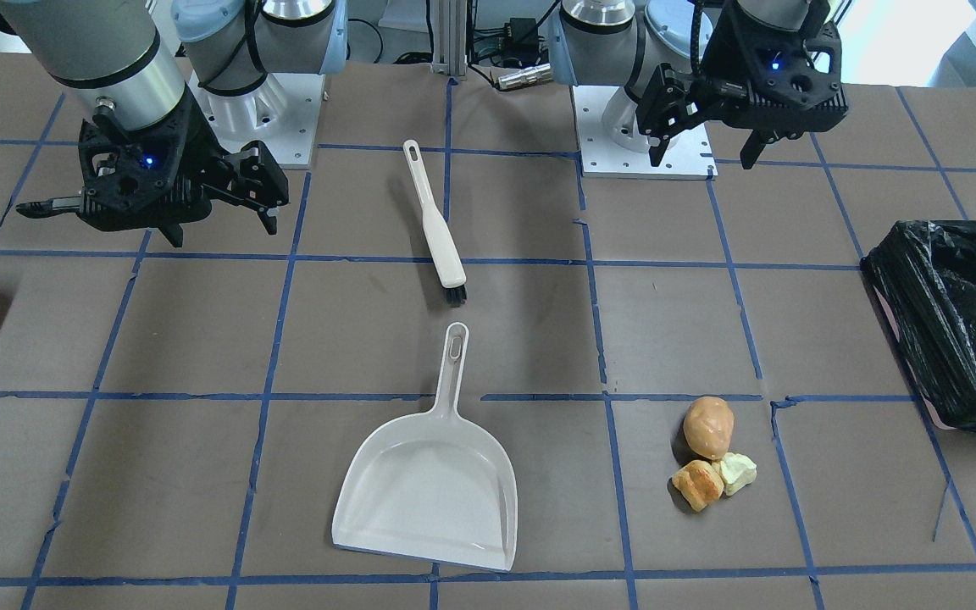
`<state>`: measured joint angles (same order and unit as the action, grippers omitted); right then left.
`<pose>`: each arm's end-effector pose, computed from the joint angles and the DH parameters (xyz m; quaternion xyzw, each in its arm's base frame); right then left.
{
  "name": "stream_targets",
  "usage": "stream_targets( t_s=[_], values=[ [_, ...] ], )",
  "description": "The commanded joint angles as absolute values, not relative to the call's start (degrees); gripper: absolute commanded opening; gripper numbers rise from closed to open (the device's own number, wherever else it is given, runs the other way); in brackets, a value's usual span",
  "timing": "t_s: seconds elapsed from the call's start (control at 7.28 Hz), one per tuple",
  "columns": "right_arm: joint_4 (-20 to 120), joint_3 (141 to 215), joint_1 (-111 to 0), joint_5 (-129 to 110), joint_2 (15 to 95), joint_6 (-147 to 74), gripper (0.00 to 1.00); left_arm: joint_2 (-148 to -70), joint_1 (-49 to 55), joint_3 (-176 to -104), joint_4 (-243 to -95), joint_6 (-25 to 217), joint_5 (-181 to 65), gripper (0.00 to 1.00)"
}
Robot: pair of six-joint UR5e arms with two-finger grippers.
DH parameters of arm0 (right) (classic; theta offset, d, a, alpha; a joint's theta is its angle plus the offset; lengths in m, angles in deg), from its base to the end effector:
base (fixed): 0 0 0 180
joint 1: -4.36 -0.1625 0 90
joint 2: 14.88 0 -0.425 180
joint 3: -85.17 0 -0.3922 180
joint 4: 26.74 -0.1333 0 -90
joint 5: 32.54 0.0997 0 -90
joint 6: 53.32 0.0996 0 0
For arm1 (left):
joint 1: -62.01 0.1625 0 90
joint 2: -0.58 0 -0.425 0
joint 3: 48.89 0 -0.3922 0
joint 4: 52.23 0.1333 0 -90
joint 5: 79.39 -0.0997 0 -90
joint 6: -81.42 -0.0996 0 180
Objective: Sweep and dump trash in nearest bin
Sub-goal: 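Move the left gripper toward the white dustpan handle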
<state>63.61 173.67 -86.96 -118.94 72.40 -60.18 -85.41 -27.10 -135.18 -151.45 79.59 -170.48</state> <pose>0.1513 -0.5071 0.4778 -0.0710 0.9969 0.0061 0.0317 -0.1243 -0.4580 0.5370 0.0083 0.9998 0.0133 0.0092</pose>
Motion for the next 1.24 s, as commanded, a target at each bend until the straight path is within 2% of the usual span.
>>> stream_targets(
  t_s=[0.0,0.69,0.96,1.1],
  values=[
    [63.61,173.67,-86.96,-118.94,72.4,-60.17,1.0,-85.55,-27.11,-134.94,-150.67,79.75,-170.71,1.0],
    [63.61,173.76,-86.96,-118.94,72.4,-60.17,1.0,-86.42,-27.11,-136.51,-148.65,83.52,-170.54,1.0],
    [63.61,173.76,-87.05,-118.94,72.4,-60.17,1.0,-90.98,-31.47,-136.87,-145.05,86.17,-169.92,1.0],
    [63.26,173.85,-87.57,-118.94,72.57,-59.48,1.0,-93.7,-34.29,-138.17,-137.82,86.26,-168.09,1.0]
  ],
)
